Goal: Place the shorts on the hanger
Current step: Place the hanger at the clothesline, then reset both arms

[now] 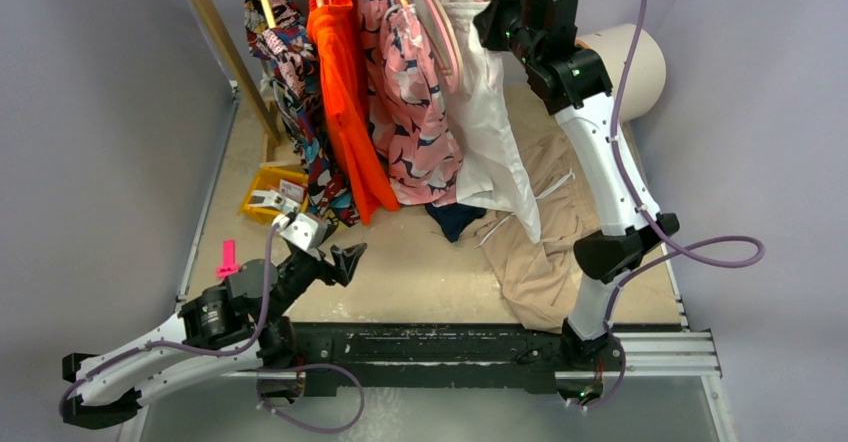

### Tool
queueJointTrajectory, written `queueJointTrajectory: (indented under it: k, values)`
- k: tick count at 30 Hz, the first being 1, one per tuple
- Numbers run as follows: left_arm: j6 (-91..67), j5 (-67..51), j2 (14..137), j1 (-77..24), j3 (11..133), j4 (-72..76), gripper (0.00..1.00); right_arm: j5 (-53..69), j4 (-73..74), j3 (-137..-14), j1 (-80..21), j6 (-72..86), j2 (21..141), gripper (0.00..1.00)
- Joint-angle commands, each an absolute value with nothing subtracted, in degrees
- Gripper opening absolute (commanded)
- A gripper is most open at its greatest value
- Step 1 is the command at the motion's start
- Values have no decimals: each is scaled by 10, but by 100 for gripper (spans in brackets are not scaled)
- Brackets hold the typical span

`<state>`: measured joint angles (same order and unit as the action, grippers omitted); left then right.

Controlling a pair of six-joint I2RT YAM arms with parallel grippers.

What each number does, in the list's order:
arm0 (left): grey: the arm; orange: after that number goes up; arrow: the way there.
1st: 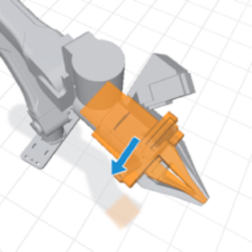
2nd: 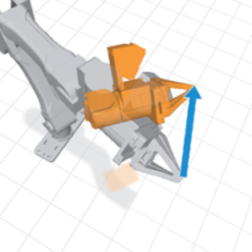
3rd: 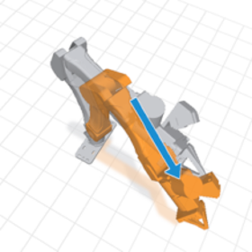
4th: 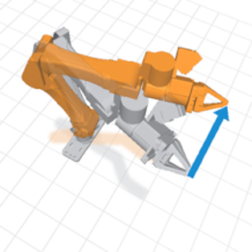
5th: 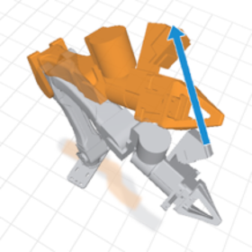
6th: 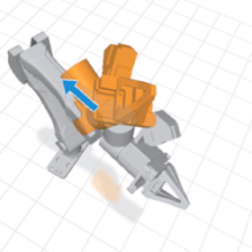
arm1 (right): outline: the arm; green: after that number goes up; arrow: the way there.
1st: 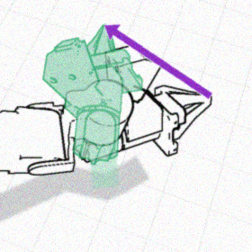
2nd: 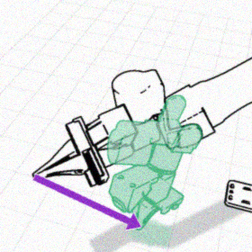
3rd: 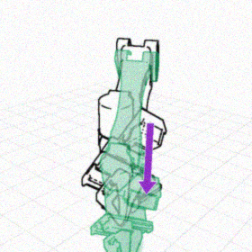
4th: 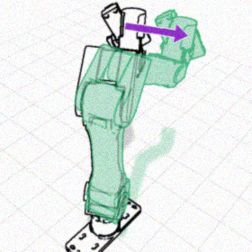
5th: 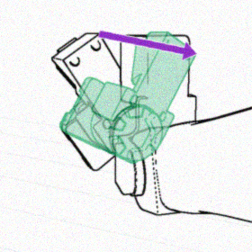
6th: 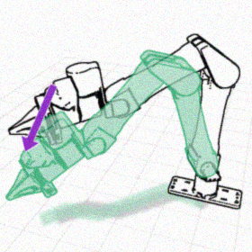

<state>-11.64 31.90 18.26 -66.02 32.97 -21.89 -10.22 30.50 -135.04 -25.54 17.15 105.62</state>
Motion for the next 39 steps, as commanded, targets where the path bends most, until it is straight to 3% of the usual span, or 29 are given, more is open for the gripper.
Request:
queueJointTrajectory:
  k: [1, 5, 12, 14, 15, 19, 26, 39]
  values:
    - [-126, 317, 186, -660, 331, -191, 68, -92, 255, -1334, -254, 163, 1026, 26]
    - [-126, 319, 189, -660, 332, -191, 68, -71, 232, -1300, -255, 154, 993, 45]
    - [-127, 330, 191, -660, 334, -191, 68, -81, 223, -1228, -255, 116, 912, 60]
    - [-130, 337, 190, -660, 334, -192, 68, -87, 220, -1204, -255, 106, 882, 76]
    - [-131, 341, 189, -660, 336, -192, 68, -88, 222, -1195, -255, 103, 862, 80]
    - [-156, 381, 197, -660, 346, -202, 68, -98, 224, -1145, -254, 96, 794, 84]
    - [-262, 452, 245, -660, 399, -264, 69, -95, 165, -923, -255, 115, 607, 86]
    - [-523, 627, 301, -660, 454, -433, 76, -312, 156, -608, -254, 282, 345, 99]
